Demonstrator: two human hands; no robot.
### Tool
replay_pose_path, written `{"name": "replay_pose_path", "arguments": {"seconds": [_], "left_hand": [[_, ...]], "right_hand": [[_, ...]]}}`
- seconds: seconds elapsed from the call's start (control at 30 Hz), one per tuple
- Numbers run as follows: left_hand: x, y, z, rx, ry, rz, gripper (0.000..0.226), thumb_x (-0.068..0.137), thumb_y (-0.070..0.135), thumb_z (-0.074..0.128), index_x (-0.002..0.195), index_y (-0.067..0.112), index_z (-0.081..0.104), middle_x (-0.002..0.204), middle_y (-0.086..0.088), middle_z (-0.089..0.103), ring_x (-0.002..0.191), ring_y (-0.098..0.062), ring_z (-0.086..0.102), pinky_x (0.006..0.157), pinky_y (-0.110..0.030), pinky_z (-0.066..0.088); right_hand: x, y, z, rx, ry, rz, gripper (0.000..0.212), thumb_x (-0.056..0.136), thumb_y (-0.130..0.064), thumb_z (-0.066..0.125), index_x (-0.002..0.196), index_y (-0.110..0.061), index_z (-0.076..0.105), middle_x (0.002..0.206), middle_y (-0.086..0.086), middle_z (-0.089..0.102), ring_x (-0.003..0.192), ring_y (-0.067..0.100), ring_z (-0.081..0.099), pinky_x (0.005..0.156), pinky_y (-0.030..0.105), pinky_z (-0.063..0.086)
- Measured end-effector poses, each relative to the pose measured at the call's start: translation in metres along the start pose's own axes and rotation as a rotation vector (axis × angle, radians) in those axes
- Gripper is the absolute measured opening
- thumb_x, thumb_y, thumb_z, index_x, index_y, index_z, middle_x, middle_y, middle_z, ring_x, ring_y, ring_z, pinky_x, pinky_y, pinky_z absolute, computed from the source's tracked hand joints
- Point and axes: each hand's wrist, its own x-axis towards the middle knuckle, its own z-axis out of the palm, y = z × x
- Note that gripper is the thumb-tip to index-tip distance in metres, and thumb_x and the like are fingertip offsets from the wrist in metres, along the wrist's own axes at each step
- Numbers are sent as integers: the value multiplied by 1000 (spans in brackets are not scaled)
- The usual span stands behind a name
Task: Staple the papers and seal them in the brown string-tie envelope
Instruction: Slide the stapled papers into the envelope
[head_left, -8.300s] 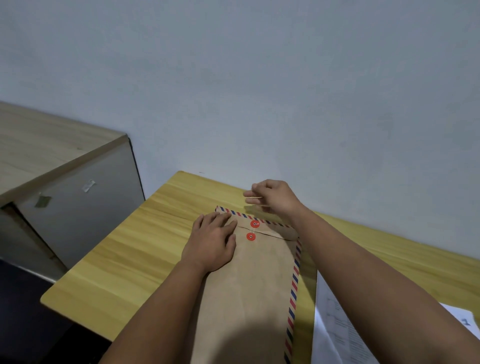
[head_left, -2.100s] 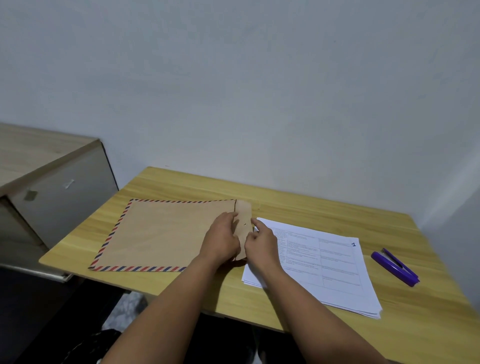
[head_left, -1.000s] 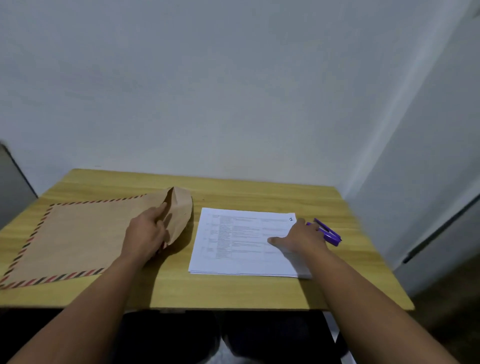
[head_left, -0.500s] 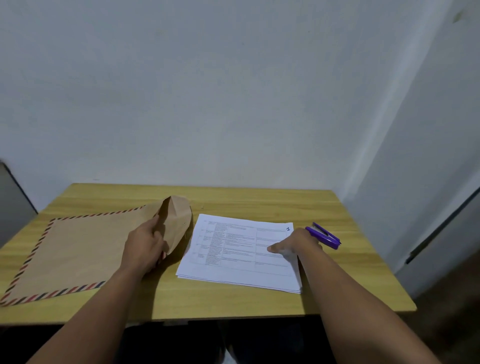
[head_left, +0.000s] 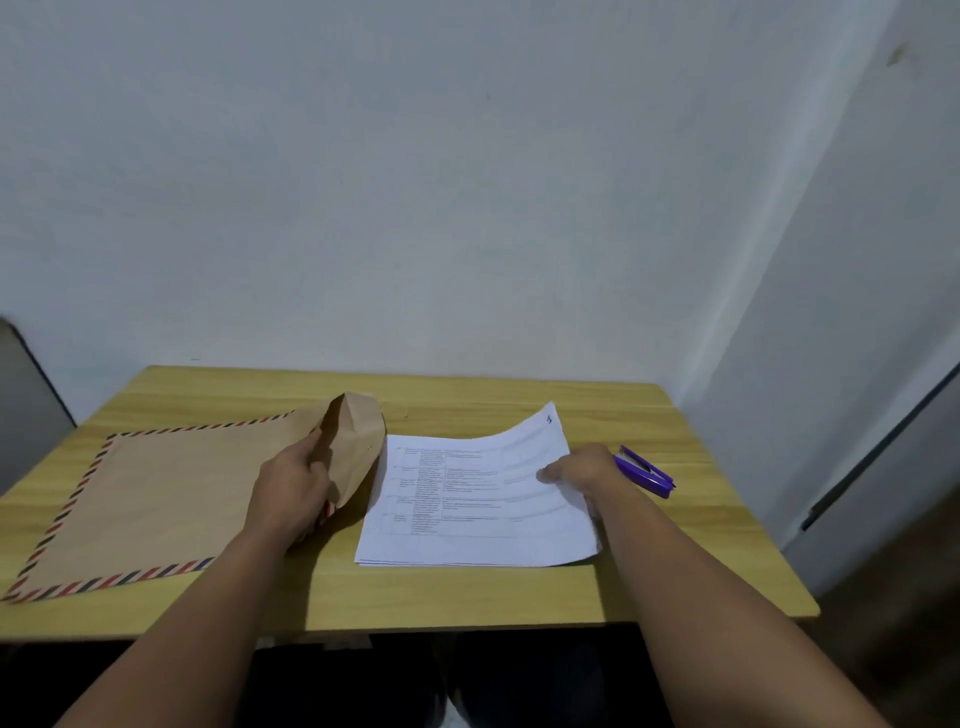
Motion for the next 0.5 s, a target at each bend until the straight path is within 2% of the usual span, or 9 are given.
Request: {"name": "replay_pose_path", "arguments": {"seconds": [0.07, 0.1, 0.2, 0.23, 0.3, 0.4, 0.5], "left_hand": [[-1, 2, -2, -12, -11, 0, 57, 99, 8, 39, 153, 23, 44, 136, -15, 63, 97, -33, 64, 78, -39, 54], [-2, 2, -3, -21, -17, -1, 57, 98, 8, 41, 153, 22, 45, 139, -14, 62, 104, -34, 63, 82, -39, 53], [-4, 1, -8, -55, -43, -5, 56, 98, 12, 45, 153, 23, 46, 144, -9, 60, 123, -33, 57, 95, -39, 50], [-5, 0, -10, -67, -48, -4, 55, 99, 14, 46, 152, 24, 46, 145, -7, 59, 124, -32, 57, 98, -39, 49], [-6, -1, -11, -81, -55, -7, 54, 99, 17, 48, 153, 25, 45, 145, -6, 59, 120, -28, 58, 95, -37, 49], [-9, 1, -10, -100, -70, -2, 53, 102, 17, 47, 154, 25, 43, 144, -6, 59, 106, -19, 55, 84, -30, 46], [-9, 0, -9, -116, -57, -3, 52, 102, 16, 47, 154, 25, 44, 144, -7, 59, 116, -26, 58, 87, -31, 47]], "right_hand": [[-8, 1, -10, 63, -14, -70, 6, 91, 3, 70, 97, 6, 69, 80, 8, 67, 67, 22, 62, 52, 18, 51], [-12, -1, -13, 48, -9, -114, 8, 93, 3, 64, 99, 4, 69, 80, 7, 66, 67, 21, 60, 49, 17, 49], [-8, -5, -21, 34, 78, -285, 45, 90, -1, 53, 132, -16, 62, 106, 8, 71, 88, 28, 68, 75, 33, 58], [-9, -10, -24, 71, 106, -349, 54, 90, -1, 52, 139, -23, 58, 116, 8, 70, 95, 29, 69, 80, 36, 59], [-13, -25, -35, 105, 133, -463, 61, 93, -1, 50, 148, -26, 51, 126, 9, 67, 102, 31, 69, 79, 35, 56], [-20, -50, -57, 144, 138, -545, 61, 95, 1, 49, 149, -27, 51, 122, 11, 71, 100, 34, 73, 78, 37, 59], [-24, -68, -72, 143, 114, -563, 61, 98, 0, 49, 149, -33, 49, 117, 9, 74, 96, 31, 76, 85, 46, 64]]}}
